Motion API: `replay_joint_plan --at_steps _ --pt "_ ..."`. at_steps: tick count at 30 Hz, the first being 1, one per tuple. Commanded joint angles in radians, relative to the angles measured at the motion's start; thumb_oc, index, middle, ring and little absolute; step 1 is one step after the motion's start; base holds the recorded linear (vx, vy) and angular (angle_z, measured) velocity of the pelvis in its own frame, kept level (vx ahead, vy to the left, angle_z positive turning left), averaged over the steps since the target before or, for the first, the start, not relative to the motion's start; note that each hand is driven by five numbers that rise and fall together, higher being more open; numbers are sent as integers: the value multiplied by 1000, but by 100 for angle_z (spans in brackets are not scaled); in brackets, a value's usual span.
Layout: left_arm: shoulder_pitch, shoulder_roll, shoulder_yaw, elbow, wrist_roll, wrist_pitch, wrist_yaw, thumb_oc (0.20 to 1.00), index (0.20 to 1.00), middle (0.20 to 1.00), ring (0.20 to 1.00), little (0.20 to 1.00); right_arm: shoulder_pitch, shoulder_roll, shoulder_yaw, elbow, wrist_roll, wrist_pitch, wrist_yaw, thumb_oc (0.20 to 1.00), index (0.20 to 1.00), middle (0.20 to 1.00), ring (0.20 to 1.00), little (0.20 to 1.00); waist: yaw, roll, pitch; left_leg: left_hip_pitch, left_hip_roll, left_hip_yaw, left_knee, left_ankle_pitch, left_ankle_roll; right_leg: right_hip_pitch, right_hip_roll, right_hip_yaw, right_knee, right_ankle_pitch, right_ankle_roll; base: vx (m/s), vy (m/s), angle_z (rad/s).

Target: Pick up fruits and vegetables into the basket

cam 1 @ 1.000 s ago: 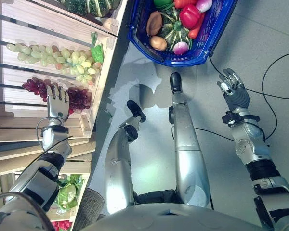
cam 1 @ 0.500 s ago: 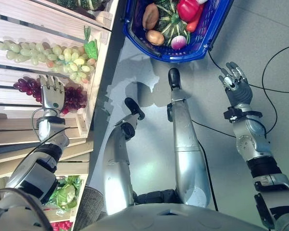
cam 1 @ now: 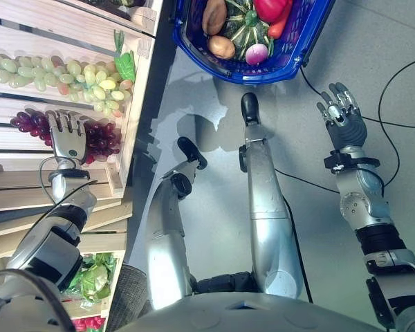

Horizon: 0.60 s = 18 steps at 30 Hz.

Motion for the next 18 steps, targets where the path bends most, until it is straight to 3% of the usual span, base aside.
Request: replay_joint_plan --at_steps 1,5,12,17,18 --pt "71 77 30 70 -53 14 16 1000 1000 1000 1000 1000 72 -42 -20 -96 34 -61 12 1000 1000 1000 1000 1000 -47 40 -29 -81 -3 -69 66 -23 -51 2 25 5 0 -62 51 0 0 0" --pt "98 69 39 61 -33 25 25 1000 1000 1000 1000 1000 73 -44 -22 -100 35 -68 9 1000 1000 1000 1000 1000 -41 42 -29 -78 -4 -69 56 -17 -51 3 23 0 -5 -60 53 0 0 0" --pt "130 63 56 49 111 123 -37 1000 1000 1000 1000 1000 61 -61 -41 -123 55 -77 7 1000 1000 1000 1000 1000 -38 48 -29 -89 -3 -67 61 -20 -51 -13 21 1 2 -62 52 0 12 0" --pt "126 61 47 48 75 136 -50 1000 1000 1000 1000 1000 41 -75 -52 -132 65 -76 9 1000 1000 1000 1000 1000 -42 54 -29 -107 -1 -64 83 -32 -50 -35 25 9 18 -67 48 1 41 0" --pt "123 61 45 47 75 139 -51 853 853 853 853 853 37 -78 -54 -134 67 -80 12 1000 1000 1000 1000 1000 -43 55 -29 -113 0 -63 89 -35 -49 -40 27 13 22 -68 48 0 36 -1"
